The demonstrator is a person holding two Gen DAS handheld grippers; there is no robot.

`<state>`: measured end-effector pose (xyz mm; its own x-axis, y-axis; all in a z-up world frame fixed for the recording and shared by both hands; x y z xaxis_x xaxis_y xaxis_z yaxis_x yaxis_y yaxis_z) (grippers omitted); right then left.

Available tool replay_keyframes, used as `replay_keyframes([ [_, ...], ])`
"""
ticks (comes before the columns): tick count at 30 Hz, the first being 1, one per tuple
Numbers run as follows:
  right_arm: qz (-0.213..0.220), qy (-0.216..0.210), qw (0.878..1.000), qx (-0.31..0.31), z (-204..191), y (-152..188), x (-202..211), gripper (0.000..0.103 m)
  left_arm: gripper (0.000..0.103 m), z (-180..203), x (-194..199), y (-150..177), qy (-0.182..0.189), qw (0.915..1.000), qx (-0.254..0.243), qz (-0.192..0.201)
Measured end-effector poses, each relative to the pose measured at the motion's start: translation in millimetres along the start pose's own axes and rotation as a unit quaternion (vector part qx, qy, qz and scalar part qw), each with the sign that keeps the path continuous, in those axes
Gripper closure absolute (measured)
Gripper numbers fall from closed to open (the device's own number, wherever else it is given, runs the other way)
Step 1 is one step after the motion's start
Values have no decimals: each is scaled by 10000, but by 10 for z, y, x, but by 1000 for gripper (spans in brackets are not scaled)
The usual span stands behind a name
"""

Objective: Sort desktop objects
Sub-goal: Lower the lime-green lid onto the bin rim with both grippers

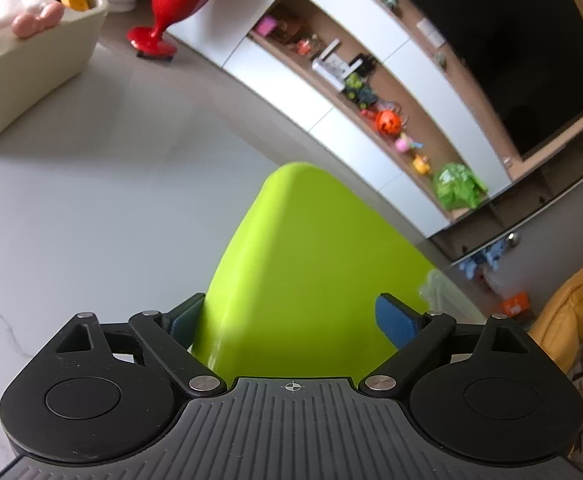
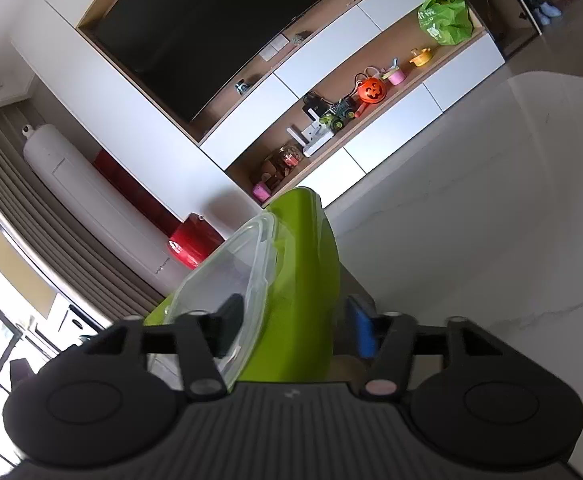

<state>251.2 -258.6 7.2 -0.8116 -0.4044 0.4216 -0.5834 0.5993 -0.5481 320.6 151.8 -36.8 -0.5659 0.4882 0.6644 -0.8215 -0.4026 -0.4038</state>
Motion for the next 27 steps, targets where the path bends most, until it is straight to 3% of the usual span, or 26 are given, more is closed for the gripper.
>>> replay_keyframes([
  [5,76,-82,9993,-368,161,34,81,30,6,-83,312,200,376,9984,238,335],
  [8,48,-121,9982,-590,238,85,102,30,5,-118,469,415,232,9976,321,577],
  [11,133,-218,9959,-863,265,184,129,30,4,-131,490,656,3,9955,515,792],
  [14,455,-346,9895,-1327,302,364,208,30,4,-145,394,892,293,9918,815,940],
  [16,626,-329,9863,-1491,322,523,266,30,4,-97,314,991,334,9925,756,904],
  [20,717,-80,9921,-1025,275,627,335,34,4,-8,327,911,438,9927,572,972],
  [23,712,-38,9945,-767,194,548,327,46,5,58,312,712,265,9942,463,937],
  [27,723,81,9962,-479,98,478,289,49,7,127,252,523,-3,9964,306,796],
])
Point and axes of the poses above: each gripper's, at about its wrist camera, not at the fingertips, and x roughly against the way its jaws point, z to its right, y to its underside, the point moved 4 cm from there along -x, roughly the way its jaws point, and after that the axes turned 9 degrees about -z, right-handed, at the moved point
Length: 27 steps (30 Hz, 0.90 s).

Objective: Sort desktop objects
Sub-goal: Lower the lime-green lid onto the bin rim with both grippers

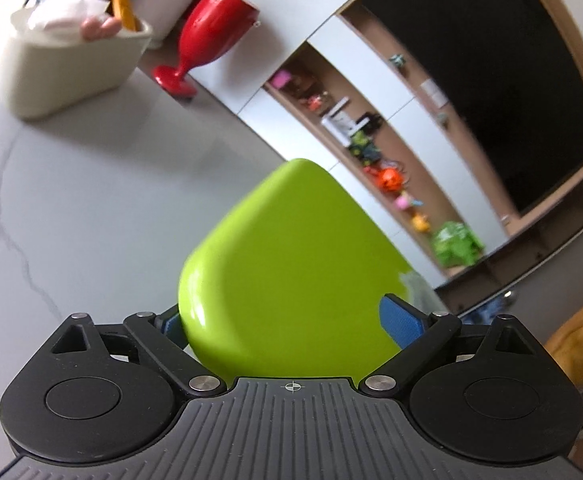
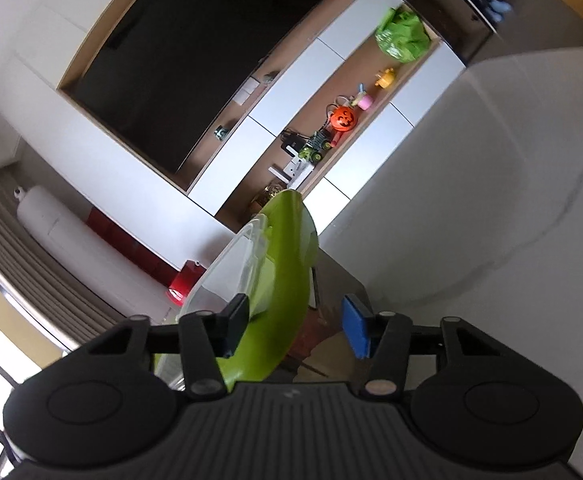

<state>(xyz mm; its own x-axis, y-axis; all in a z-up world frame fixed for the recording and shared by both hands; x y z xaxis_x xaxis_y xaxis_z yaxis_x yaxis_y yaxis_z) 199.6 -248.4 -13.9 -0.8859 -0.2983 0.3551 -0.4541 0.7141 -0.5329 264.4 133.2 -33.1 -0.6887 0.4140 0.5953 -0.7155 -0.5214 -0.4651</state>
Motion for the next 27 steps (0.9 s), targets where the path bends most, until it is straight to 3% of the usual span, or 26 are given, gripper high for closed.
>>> replay_keyframes([
  [3,98,183,9993,312,-101,-41,-44,50,7,2,-46,-67,-31,10000,-39,-54],
  [7,199,274,9984,445,-212,-97,-143,63,7,-82,-97,-31,109,9999,-45,-26],
  [12,148,444,9975,531,-343,-239,-316,64,6,-80,-105,-188,200,9995,141,-206],
  [15,75,375,9988,303,-315,-285,-399,56,5,-110,-159,-219,129,9992,163,-338],
  [17,35,323,9994,131,-273,-229,-410,43,5,-170,-180,-183,190,9992,145,-310],
  [23,263,406,9988,49,-181,-113,-221,32,4,-335,22,-175,419,9985,330,81],
  [27,197,366,9991,15,-143,-104,-174,25,3,-286,126,-186,362,9993,84,-17],
])
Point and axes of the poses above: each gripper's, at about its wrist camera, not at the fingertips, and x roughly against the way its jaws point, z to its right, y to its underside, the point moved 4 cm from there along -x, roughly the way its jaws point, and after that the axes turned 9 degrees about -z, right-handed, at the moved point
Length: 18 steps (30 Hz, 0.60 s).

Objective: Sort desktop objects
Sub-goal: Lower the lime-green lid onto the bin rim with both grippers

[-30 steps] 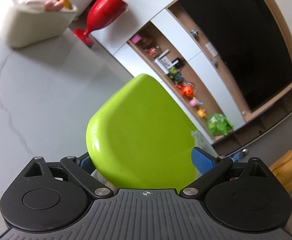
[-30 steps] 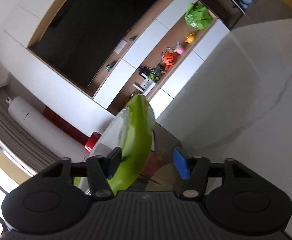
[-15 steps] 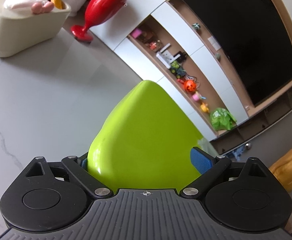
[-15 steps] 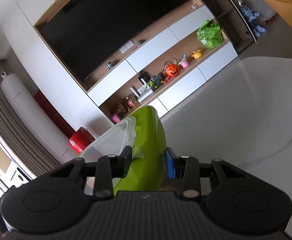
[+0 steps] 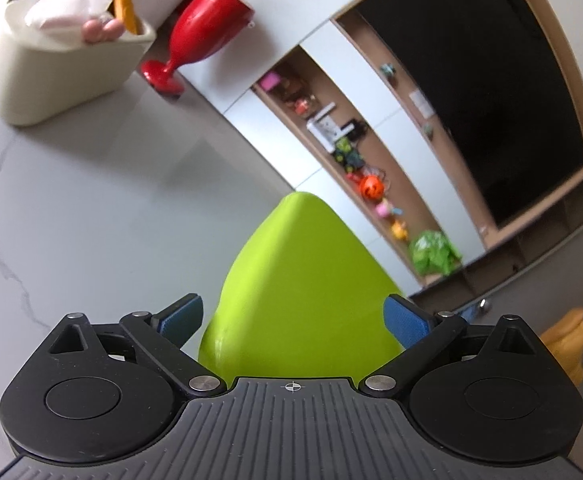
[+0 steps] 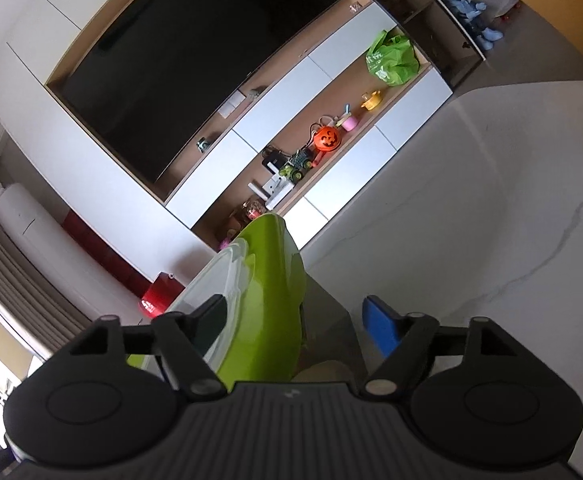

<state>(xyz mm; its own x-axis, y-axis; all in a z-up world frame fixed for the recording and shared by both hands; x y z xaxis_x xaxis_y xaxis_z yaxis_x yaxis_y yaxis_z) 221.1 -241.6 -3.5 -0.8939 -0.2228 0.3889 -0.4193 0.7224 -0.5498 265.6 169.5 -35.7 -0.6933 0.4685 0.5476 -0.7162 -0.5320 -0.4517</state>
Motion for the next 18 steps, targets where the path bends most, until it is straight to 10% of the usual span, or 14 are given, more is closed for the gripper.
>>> replay_keyframes([
  [18,-248,-113,9996,103,5,133,22,26,0,235,-394,354,205,9931,-529,-1027],
])
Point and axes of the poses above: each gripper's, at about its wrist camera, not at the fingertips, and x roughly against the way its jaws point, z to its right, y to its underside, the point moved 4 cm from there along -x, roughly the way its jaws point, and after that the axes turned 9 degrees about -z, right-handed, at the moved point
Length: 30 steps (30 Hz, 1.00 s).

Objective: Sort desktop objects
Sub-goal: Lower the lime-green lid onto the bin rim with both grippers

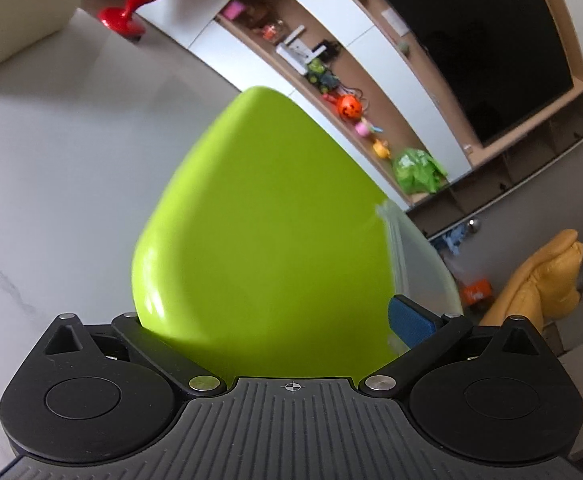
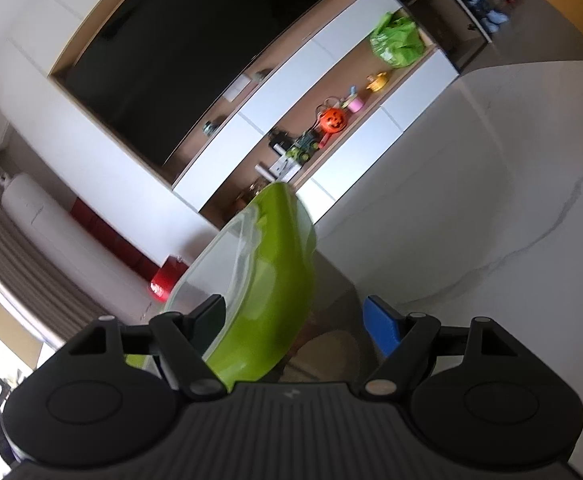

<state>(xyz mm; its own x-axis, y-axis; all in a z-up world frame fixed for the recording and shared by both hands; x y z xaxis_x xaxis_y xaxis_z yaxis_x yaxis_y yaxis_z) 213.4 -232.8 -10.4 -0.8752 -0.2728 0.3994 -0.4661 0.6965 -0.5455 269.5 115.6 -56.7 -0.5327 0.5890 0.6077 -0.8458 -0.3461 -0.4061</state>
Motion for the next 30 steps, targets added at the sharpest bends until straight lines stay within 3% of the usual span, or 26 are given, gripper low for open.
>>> replay_keyframes([
  [3,26,-48,9997,246,-86,34,9,34,0,87,-43,46,6,9998,-214,11],
  [5,39,-88,9993,369,-134,33,22,41,0,167,-68,111,-213,9988,-442,78],
  [8,80,-63,9989,454,-167,23,25,42,0,243,-93,169,-424,9971,-597,192],
  [22,312,170,9985,424,-158,-130,-54,42,0,348,-93,276,-512,9952,-807,207],
  [25,332,247,9976,554,-190,-157,-62,48,0,319,-77,253,-408,9964,-721,185],
  [26,366,320,9970,594,-196,-165,-56,55,0,284,-64,230,-292,9976,-604,155],
  [28,414,401,9958,718,-210,-195,-32,58,0,204,-3,183,-109,9991,-371,156],
  [30,339,408,9955,788,-205,-206,-11,58,0,135,60,136,-189,9992,-312,178],
])
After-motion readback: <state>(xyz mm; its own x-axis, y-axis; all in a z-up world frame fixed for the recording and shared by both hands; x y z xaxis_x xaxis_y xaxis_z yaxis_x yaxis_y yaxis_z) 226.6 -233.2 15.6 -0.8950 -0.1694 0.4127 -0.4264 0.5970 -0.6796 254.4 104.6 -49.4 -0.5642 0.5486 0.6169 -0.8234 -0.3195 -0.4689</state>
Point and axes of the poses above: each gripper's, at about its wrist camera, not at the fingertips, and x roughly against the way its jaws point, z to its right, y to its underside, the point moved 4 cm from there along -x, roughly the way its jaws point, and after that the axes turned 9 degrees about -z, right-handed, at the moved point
